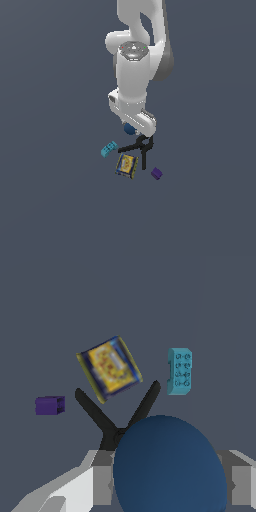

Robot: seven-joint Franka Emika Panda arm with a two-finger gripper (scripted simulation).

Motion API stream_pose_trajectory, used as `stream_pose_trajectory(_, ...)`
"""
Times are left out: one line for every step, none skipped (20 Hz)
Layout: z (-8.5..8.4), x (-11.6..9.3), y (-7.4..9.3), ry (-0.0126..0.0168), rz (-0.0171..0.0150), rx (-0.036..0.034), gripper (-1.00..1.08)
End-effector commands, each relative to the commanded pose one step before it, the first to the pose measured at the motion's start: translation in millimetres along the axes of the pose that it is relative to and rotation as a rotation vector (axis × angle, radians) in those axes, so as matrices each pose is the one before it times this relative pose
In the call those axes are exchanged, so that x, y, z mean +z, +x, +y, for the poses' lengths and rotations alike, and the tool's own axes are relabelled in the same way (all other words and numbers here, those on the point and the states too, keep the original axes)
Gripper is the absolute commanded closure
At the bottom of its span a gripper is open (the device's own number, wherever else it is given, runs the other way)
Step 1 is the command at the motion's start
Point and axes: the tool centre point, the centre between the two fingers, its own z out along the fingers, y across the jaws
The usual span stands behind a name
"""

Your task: Pick up a designated object from a clutter of objects.

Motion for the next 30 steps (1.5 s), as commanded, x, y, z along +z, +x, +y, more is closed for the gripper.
stream_pose_trajectory(-24.42,-20.62,-6.42,0.00031,-0.00006,0.00071,1.08)
stream_pose_trajectory(-9.25,-7.42,-2.21,0.0,0.0,0.0,1.08)
stream_pose_trajectory(-8.91,-7.12,-2.1,0.0,0.0,0.0,1.08)
stream_pose_trajectory(-8.57,-6.88,-1.98,0.00047,-0.00047,-0.00019,1.08)
stream_pose_trajectory(-8.33,-6.61,-1.92,0.0,0.0,0.0,1.08)
stream_pose_trajectory(-8.03,-6.42,-1.8,0.00047,-0.00047,-0.00019,1.08)
stream_pose_trajectory(-7.84,-6.18,-1.76,0.0,0.0,0.0,1.08)
stream_pose_trajectory(-7.62,-5.99,-1.69,0.0,0.0,0.0,1.08)
stream_pose_trajectory(-7.35,-5.86,-1.58,0.00046,-0.00048,-0.00019,1.08)
stream_pose_trajectory(-7.22,-5.64,-1.56,0.0,0.0,0.0,1.08)
stream_pose_trajectory(-6.97,-5.54,-1.45,0.00046,-0.00048,-0.00018,1.08)
stream_pose_trajectory(-6.86,-5.33,-1.44,0.0,0.0,0.0,1.08)
stream_pose_trajectory(-6.69,-5.19,-1.38,0.0,0.0,0.0,1.08)
stream_pose_trajectory(-6.45,-5.12,-1.27,0.00047,-0.00047,-0.00018,1.08)
stream_pose_trajectory(-6.37,-4.91,-1.27,0.0,0.0,0.0,1.08)
stream_pose_trajectory(-6.22,-4.79,-1.22,0.0,0.0,0.0,1.08)
stream_pose_trajectory(-6.07,-4.66,-1.18,0.0,0.0,0.0,1.08)
stream_pose_trajectory(-5.84,-4.64,-1.07,0.00048,-0.00046,-0.00018,1.08)
stream_pose_trajectory(-5.79,-4.43,-1.08,0.0,0.0,0.0,1.08)
stream_pose_trajectory(-5.66,-4.31,-1.04,0.0,0.0,0.0,1.08)
stream_pose_trajectory(-5.53,-4.2,-0.99,0.0,0.0,0.0,1.08)
stream_pose_trajectory(-5.4,-4.09,-0.94,0.0,0.0,0.0,1.08)
stream_pose_trajectory(-5.16,-4.12,-0.87,0.0005,-0.00043,-0.0002,1.08)
stream_pose_trajectory(-5.09,-3.85,-0.85,0.0,0.0,0.0,1.08)
stream_pose_trajectory(-4.78,-3.6,-0.78,0.0,0.0,0.0,1.08)
stream_pose_trajectory(-4.43,-3.33,-0.7,0.0,0.0,0.0,1.08)
stream_pose_trajectory(-4.09,-3.07,-0.63,0.0,0.0,0.0,1.08)
stream_pose_trajectory(-3.78,-2.82,-0.56,0.0,0.0,0.0,1.08)
stream_pose_trajectory(-3.48,-2.6,-0.49,0.0,0.0,0.0,1.08)
stream_pose_trajectory(-3.21,-2.39,-0.44,0.0,0.0,0.0,1.08)
